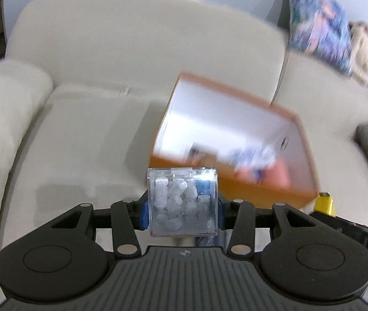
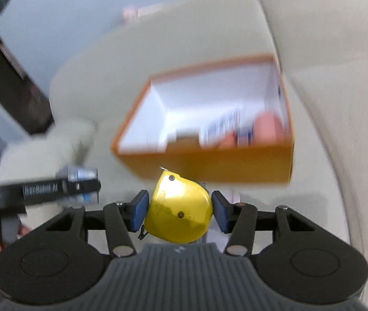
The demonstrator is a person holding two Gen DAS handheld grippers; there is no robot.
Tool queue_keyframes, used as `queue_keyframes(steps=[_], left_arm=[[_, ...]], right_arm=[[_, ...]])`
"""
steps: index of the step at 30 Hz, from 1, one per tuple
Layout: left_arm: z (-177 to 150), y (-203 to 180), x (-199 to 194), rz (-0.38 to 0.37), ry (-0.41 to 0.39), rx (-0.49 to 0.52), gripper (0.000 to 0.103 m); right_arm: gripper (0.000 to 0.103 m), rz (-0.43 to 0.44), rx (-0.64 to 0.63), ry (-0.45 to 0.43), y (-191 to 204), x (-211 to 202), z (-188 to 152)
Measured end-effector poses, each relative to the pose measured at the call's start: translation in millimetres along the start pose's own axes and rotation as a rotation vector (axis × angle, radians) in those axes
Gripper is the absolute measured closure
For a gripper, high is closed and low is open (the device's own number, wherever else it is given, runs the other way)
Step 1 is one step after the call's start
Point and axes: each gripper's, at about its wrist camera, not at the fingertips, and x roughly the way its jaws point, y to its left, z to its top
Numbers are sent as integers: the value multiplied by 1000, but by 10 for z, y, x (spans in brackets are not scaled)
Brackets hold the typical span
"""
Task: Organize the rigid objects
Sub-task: 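Carry the pill cube with the left tool into the box while the right tool carries the tape measure in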
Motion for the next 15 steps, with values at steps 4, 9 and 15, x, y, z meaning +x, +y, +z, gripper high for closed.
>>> queue_keyframes(steps=[4, 9, 15], left_arm=[[333, -269, 160, -10, -40, 13, 51], [532, -453, 695, 21, -47, 32, 51], [525, -437, 1103, 37, 6, 7, 51]], right_arm=[[48, -21, 39, -84, -30, 85, 420], [48, -41, 90, -90, -161, 488, 628], [48, -64, 115, -31, -337, 914, 636]])
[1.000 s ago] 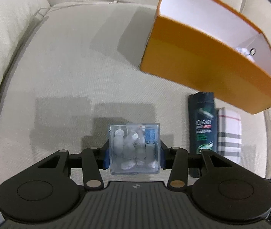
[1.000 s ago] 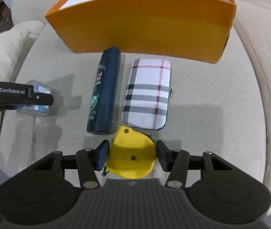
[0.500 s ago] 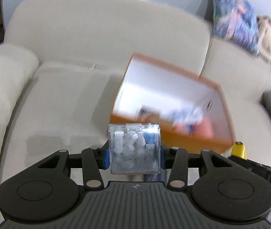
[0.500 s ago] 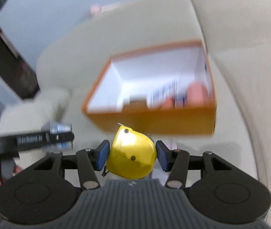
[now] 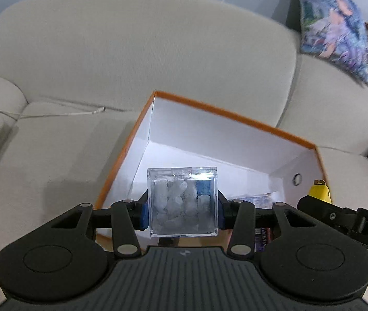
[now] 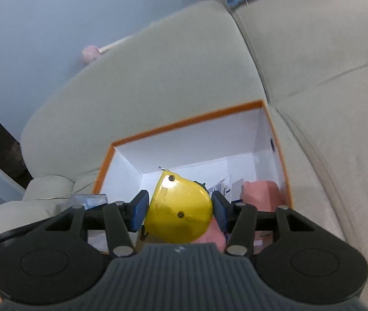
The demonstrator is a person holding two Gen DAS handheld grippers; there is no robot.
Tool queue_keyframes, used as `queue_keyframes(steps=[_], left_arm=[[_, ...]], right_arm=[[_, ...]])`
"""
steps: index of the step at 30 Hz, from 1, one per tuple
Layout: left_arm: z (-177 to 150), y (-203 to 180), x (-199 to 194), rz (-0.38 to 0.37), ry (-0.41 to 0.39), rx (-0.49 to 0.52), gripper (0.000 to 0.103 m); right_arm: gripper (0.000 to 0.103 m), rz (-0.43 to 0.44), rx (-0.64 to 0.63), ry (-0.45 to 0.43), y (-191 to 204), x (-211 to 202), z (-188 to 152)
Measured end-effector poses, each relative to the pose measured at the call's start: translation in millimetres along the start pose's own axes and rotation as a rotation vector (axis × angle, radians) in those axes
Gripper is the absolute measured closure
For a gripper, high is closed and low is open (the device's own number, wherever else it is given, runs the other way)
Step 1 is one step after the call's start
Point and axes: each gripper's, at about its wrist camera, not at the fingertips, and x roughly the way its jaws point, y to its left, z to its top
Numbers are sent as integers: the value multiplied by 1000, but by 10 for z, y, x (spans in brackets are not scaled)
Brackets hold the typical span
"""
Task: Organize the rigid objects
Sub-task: 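Carry the pill cube with the left tool into the box while the right tool carries the tape measure in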
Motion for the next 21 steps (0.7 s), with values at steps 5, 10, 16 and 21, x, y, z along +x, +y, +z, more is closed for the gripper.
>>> queue_keyframes(steps=[5, 10, 16, 21], left_arm=[[-2, -9, 223, 24, 29, 7, 51], [-45, 11, 396, 62, 63, 36, 51], [-77, -22, 425, 88, 46, 68, 51], [-79, -43, 412, 98, 31, 87, 51]], right_arm=[[48, -41, -18, 39, -16, 306, 2], [48, -96, -74, 93, 11, 585, -39], [48, -120, -124, 154, 53, 758, -126], [48, -158, -161, 178, 63, 863, -147]])
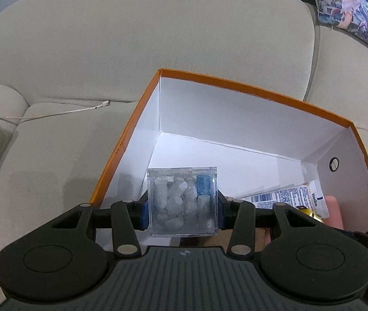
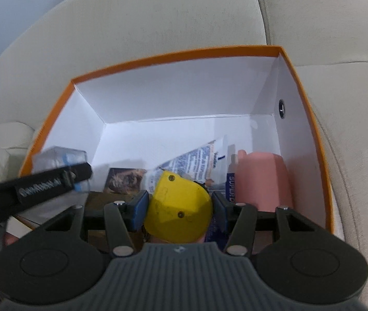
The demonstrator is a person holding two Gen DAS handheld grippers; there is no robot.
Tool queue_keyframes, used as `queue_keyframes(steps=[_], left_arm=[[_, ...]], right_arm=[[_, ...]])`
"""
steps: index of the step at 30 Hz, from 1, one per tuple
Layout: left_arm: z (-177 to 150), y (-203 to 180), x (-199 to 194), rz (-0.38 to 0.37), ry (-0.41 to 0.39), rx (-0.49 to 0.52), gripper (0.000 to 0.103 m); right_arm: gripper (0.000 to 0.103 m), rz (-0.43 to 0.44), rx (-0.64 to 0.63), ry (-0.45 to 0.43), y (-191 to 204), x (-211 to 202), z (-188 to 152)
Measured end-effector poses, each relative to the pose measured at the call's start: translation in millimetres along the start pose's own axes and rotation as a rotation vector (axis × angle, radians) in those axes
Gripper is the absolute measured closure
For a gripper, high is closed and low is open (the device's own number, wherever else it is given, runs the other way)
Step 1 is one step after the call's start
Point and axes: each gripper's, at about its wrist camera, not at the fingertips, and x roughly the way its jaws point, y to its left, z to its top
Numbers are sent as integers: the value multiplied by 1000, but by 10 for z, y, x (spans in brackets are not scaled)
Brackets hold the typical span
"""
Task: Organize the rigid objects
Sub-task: 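Carry the pill cube with the left tool into the box while the right tool carries the tape measure in, then open both tools to release the pill cube and tape measure into the box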
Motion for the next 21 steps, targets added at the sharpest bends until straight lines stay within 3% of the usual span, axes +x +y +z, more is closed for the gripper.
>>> queue_keyframes(steps=[7, 11, 21], left_arm=[[-18, -74, 23, 61, -20, 55, 51], [-45, -145, 60, 32, -10, 79, 51], [-97, -172, 210, 48, 26, 90, 51]], right_arm=[[48, -5, 7, 16, -71, 51, -16], [48, -6, 5, 30, -69, 78, -19], [48, -15, 14, 46, -28, 153, -3]])
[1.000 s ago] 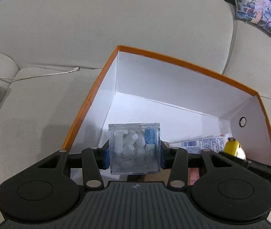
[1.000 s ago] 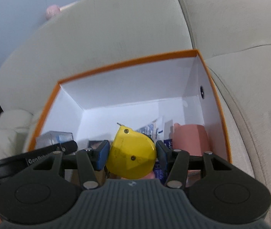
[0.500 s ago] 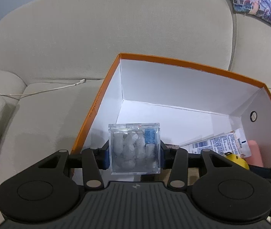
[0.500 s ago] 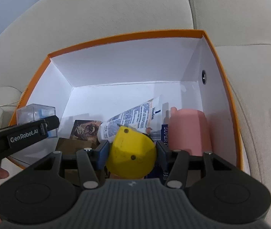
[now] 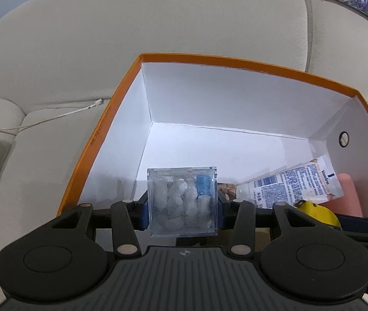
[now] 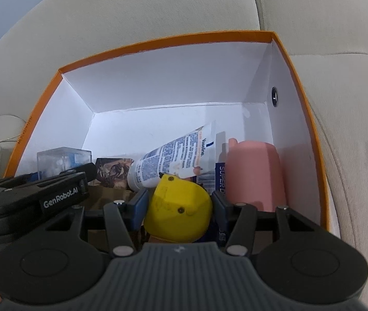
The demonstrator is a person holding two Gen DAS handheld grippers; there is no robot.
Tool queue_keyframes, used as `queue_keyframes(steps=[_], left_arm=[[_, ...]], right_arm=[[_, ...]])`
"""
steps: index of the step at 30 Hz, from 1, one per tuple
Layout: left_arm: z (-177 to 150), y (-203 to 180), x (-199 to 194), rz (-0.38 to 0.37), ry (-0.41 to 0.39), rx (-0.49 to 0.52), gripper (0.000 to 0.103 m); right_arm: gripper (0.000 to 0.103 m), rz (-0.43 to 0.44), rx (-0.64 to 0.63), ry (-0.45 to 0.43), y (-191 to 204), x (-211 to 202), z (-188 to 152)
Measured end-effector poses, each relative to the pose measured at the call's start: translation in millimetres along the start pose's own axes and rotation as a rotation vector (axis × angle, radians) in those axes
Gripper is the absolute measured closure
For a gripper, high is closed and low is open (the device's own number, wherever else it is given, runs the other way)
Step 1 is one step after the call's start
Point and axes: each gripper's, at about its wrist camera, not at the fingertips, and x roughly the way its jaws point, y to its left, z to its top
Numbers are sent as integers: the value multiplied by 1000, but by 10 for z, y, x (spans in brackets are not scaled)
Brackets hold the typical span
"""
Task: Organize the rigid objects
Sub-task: 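Open both tools to release the pill cube and tape measure into the box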
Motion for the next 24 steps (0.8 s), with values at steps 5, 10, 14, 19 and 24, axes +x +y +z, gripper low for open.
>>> queue_keyframes(steps=[5, 10, 14, 19, 24], left_arm=[[-12, 38, 52, -4, -3, -13, 51], [-13, 80, 60, -26, 5, -45, 51], [-5, 170, 84, -58, 24, -97, 51], [-6, 176, 76, -64, 26, -105, 50], [-7, 179, 66, -66, 20, -102, 50]], right_arm=[[48, -9, 20, 15, -13, 92, -14], [47, -5, 41, 25, -35, 148, -22], [46, -5, 37, 31, -23, 178, -20], [43, -12, 22, 33, 5, 204, -20], [41, -31, -16, 32, 81, 202, -35]])
